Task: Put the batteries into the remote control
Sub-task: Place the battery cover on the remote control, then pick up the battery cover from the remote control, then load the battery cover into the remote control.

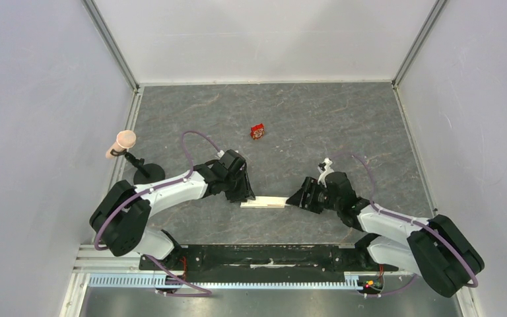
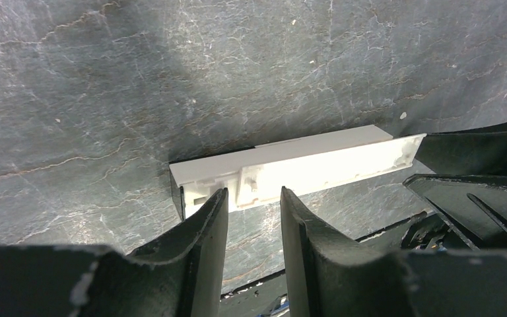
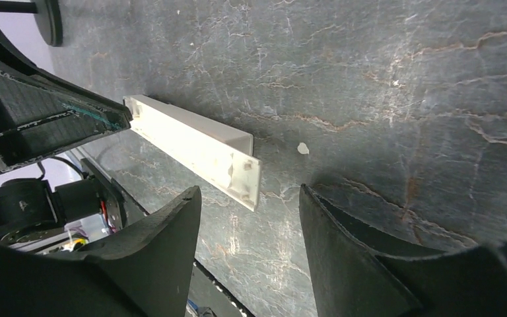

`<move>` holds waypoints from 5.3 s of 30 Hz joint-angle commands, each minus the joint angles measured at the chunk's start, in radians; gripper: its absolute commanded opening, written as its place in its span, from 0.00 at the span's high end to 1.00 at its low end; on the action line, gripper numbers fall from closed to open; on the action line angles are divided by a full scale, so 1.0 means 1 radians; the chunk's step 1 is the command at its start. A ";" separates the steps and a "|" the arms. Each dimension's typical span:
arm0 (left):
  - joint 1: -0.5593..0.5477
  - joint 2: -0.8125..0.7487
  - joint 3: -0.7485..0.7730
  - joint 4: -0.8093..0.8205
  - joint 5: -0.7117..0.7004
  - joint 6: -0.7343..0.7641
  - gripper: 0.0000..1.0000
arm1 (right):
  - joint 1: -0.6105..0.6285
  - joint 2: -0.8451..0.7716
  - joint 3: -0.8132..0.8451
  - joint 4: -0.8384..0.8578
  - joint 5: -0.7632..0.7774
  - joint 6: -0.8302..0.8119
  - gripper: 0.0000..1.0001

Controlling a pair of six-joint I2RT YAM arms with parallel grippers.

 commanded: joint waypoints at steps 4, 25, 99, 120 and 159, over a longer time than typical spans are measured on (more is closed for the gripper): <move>-0.006 -0.028 -0.004 0.001 -0.016 0.030 0.60 | -0.009 0.034 -0.095 0.297 -0.039 0.089 0.46; -0.004 -0.037 -0.002 -0.003 -0.024 0.032 0.60 | -0.076 0.221 -0.182 0.731 -0.166 0.171 0.60; 0.007 -0.070 0.470 -0.246 -0.130 -0.238 0.26 | 0.197 -0.388 0.225 0.075 0.068 -1.076 1.00; 0.018 -0.084 0.422 -0.169 -0.194 -0.168 0.98 | 0.263 -0.386 0.392 -0.099 0.103 -0.879 0.28; 0.017 -0.470 0.063 0.585 -0.393 -0.227 0.98 | 0.253 -0.113 0.380 0.485 0.293 0.652 0.52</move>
